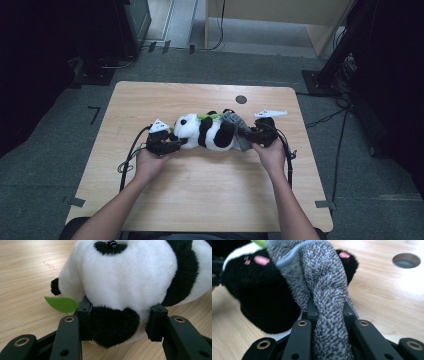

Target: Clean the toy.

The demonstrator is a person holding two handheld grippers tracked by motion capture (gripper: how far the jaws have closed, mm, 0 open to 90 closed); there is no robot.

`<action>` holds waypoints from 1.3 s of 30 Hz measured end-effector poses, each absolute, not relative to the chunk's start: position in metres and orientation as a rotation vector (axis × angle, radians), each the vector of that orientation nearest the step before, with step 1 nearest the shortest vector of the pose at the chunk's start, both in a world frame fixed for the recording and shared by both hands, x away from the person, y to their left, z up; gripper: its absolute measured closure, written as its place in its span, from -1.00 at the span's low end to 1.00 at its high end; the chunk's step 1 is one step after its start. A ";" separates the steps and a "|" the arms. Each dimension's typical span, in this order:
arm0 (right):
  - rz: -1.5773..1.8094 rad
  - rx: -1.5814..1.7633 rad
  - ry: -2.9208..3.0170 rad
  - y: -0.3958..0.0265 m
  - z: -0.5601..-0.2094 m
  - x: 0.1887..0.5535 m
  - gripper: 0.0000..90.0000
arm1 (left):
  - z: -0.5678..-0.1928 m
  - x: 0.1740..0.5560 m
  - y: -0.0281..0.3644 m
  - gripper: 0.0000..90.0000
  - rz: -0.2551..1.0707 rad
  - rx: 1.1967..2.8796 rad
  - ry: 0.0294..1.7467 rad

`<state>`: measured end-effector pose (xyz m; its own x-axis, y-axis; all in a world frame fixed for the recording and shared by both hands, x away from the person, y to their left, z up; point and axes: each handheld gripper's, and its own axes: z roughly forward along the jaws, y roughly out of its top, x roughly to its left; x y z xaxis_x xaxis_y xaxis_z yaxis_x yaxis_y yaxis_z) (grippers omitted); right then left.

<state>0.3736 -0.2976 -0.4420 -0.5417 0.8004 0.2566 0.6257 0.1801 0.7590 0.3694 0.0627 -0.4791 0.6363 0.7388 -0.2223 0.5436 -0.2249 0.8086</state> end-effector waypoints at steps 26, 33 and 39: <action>1.369 1.240 2.301 -0.269 -0.405 0.365 0.72 | -0.480 0.365 0.059 0.12 0.268 1.959 0.985; 1.398 1.291 2.283 -0.280 -0.413 0.364 0.72 | -0.480 0.366 0.059 0.11 0.265 1.958 0.984; 1.379 1.328 2.269 -0.286 -0.419 0.367 0.72 | -0.480 0.366 0.060 0.11 0.263 1.959 0.984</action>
